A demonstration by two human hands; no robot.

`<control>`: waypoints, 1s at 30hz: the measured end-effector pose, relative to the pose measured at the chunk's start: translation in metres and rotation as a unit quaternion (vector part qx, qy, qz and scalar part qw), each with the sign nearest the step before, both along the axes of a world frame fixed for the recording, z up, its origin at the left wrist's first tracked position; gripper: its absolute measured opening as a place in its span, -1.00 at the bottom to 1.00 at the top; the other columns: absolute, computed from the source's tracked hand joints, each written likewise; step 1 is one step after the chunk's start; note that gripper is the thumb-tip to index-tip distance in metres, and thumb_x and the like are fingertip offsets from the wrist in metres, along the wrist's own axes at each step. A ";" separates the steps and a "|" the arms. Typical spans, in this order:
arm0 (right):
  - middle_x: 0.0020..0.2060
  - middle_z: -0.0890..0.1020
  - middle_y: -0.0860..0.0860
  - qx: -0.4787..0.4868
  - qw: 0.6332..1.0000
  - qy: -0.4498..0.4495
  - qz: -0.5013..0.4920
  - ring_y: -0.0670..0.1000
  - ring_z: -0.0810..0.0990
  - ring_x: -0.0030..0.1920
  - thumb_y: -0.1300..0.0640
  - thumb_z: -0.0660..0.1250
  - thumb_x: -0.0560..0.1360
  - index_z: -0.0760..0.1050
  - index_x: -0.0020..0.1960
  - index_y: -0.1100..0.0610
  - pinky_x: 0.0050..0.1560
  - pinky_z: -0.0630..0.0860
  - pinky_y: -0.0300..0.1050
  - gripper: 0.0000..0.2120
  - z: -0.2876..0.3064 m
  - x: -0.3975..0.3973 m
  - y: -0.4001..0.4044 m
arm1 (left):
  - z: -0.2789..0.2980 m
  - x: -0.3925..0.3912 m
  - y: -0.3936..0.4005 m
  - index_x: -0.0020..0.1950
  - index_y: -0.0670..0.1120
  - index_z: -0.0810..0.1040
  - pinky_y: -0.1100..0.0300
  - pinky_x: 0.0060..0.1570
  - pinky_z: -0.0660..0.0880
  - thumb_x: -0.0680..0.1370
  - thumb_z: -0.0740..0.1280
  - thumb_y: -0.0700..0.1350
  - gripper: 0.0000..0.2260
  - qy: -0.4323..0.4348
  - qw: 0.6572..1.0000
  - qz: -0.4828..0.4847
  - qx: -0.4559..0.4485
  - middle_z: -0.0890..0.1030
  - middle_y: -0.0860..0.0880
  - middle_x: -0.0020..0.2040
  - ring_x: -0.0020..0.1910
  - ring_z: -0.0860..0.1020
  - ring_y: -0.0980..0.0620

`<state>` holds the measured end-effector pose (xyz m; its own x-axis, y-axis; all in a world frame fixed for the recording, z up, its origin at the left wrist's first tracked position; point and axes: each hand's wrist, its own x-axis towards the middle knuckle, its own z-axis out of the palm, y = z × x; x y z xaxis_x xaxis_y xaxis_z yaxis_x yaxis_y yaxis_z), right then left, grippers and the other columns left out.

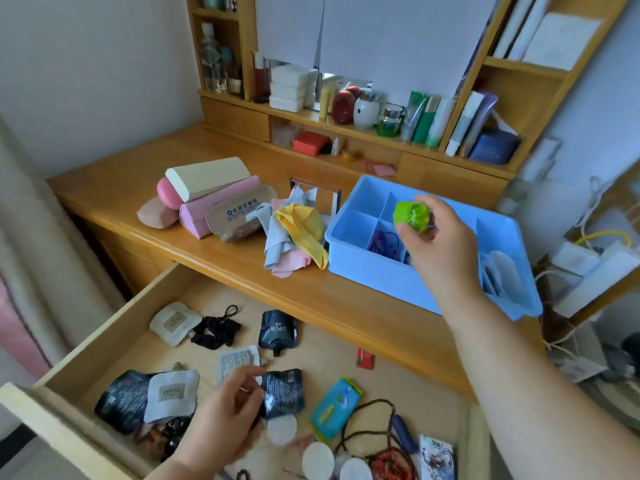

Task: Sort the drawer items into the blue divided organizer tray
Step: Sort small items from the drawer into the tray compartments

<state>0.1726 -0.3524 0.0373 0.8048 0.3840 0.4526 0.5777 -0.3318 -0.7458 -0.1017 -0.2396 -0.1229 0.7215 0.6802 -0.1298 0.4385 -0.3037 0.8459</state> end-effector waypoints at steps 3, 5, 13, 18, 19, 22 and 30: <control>0.07 0.63 0.03 -0.179 0.983 0.033 -0.011 0.10 0.58 0.04 0.09 0.31 0.52 0.51 0.26 0.02 -0.06 0.41 -0.17 -0.69 -0.005 0.030 0.019 | -0.002 0.002 -0.002 0.07 0.03 0.52 0.40 -0.34 0.46 0.53 0.33 -0.25 -0.79 0.005 1.000 -0.010 0.004 0.62 0.00 -0.18 -0.36 0.54 0.16; -0.15 0.62 0.04 -0.293 0.954 0.053 0.027 0.13 0.55 -0.06 0.07 0.21 0.56 0.60 -0.04 0.04 -0.17 0.37 -0.12 -0.82 -0.012 0.031 0.021 | -0.005 0.002 -0.003 0.07 0.05 0.51 0.38 -0.32 0.49 0.52 0.33 -0.25 -0.78 0.007 1.000 -0.017 0.005 0.62 0.01 -0.18 -0.36 0.54 0.17; 0.35 0.43 -0.08 -0.513 0.852 -0.036 0.101 -0.01 0.21 0.44 -0.26 -0.20 0.57 0.46 0.27 -0.07 0.38 0.05 0.20 -0.43 -0.024 0.024 0.011 | -0.015 0.002 0.001 0.07 0.16 0.46 0.16 -0.45 0.51 0.57 0.26 -0.14 -0.80 0.079 0.997 -0.016 -0.002 0.62 0.02 -0.23 -0.45 0.54 0.06; 0.10 0.52 -0.05 -0.515 0.851 0.002 0.100 0.08 0.38 0.29 -0.37 -0.15 0.51 0.52 0.12 -0.05 0.26 0.28 0.14 -0.39 -0.019 0.030 0.021 | -0.019 -0.001 0.011 0.12 0.09 0.48 0.14 -0.32 0.53 0.57 0.20 -0.19 -0.78 0.107 0.994 0.021 0.029 0.59 0.05 -0.21 -0.33 0.57 0.04; 0.00 0.55 -0.01 -0.480 0.872 -0.005 0.090 0.11 0.46 0.20 -0.37 -0.06 0.50 0.56 0.00 0.03 0.19 0.38 0.10 -0.41 -0.021 0.029 0.020 | -0.019 -0.002 0.013 0.10 0.07 0.50 0.17 -0.31 0.52 0.56 0.21 -0.21 -0.78 0.112 0.993 0.030 0.031 0.59 0.05 -0.22 -0.31 0.57 0.06; -0.02 0.59 0.13 -0.288 0.951 -0.102 0.048 0.18 0.51 0.07 -0.16 0.29 0.49 0.60 -0.04 0.22 0.06 0.47 0.04 -0.57 -0.032 0.018 0.009 | -0.019 -0.003 0.014 -0.05 0.08 0.54 0.23 -0.33 0.53 0.54 0.26 -0.21 -0.82 0.125 0.991 0.023 0.038 0.61 0.06 -0.21 -0.31 0.57 0.11; 0.02 0.64 0.00 -0.264 0.912 -0.171 0.262 0.02 0.56 0.03 0.11 0.31 0.50 0.62 0.04 0.10 0.04 0.53 0.02 -0.83 -0.120 -0.088 -0.064 | -0.026 0.004 -0.004 0.17 0.10 0.55 0.30 0.06 0.44 0.48 0.30 -0.13 -0.72 0.203 0.947 -0.221 0.118 0.54 0.12 0.08 0.08 0.53 0.10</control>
